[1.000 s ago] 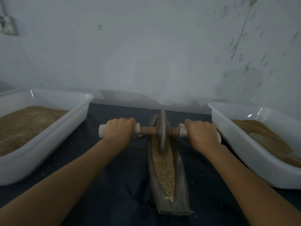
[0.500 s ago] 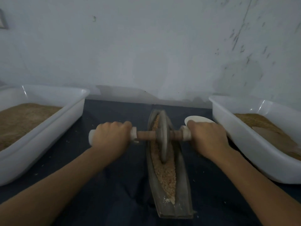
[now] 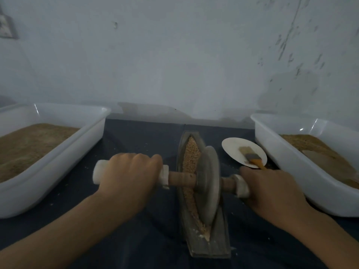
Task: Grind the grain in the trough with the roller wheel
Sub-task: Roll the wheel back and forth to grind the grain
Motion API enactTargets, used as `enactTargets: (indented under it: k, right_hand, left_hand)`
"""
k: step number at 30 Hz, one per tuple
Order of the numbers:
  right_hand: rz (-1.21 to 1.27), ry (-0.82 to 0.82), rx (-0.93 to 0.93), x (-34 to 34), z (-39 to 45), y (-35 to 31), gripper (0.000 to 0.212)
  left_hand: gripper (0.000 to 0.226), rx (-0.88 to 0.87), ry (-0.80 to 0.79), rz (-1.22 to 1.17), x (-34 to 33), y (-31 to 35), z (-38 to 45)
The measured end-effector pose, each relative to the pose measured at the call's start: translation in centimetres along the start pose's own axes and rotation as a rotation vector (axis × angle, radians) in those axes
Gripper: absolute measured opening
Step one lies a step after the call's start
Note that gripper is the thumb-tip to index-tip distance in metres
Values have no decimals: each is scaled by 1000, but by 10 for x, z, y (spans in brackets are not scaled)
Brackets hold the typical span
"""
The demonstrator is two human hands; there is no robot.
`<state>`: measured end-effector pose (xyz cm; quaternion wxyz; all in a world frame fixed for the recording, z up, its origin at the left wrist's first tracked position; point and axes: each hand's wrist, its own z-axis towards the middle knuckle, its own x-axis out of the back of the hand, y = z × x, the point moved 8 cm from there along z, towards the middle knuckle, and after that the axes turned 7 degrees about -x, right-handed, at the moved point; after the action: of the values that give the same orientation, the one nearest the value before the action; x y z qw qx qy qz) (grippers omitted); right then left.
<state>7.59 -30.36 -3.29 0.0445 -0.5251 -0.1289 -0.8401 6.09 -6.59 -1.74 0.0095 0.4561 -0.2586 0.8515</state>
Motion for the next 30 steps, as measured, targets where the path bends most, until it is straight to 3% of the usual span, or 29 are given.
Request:
enactTargets:
  k: [3,8,14,19,21,23,24,27,30]
  right_hand:
    - [-76,-53,17,-5,1,1,51]
    - [-109,105,-14,-23,59,-3,41]
    - [-15,-26,-128,-48,107,7,23]
    - [-33,29,-51,-24,38,1,34]
    - [-1,69,16,-1,10,-6,47]
    - [-18,19,31,4,-2,-8,49]
    - [-44,-9,22,2,-2,-8,49]
    - [-50,43,13,-6,15,-7,46]
    - [-129,95,-6,-26,57,-6,36]
  left_hand:
    - [54,9,-45,-3,-5,-2,-1]
    - [27,200,-170,-191,-54,-23,40]
    - [15,198,-180,-126,-58,-29,72]
    - [28,106,-129,-51,-20,-9,26]
    - [41,8,-12,-31,4,1,0]
    - [44,-56,165,-78,26,5,-16]
    - [44,-42,173,-117,25,3,-17]
    - [46,26,3,-87,-5,-2,4]
    - [29,176,-101,-126,-49,-22,36]
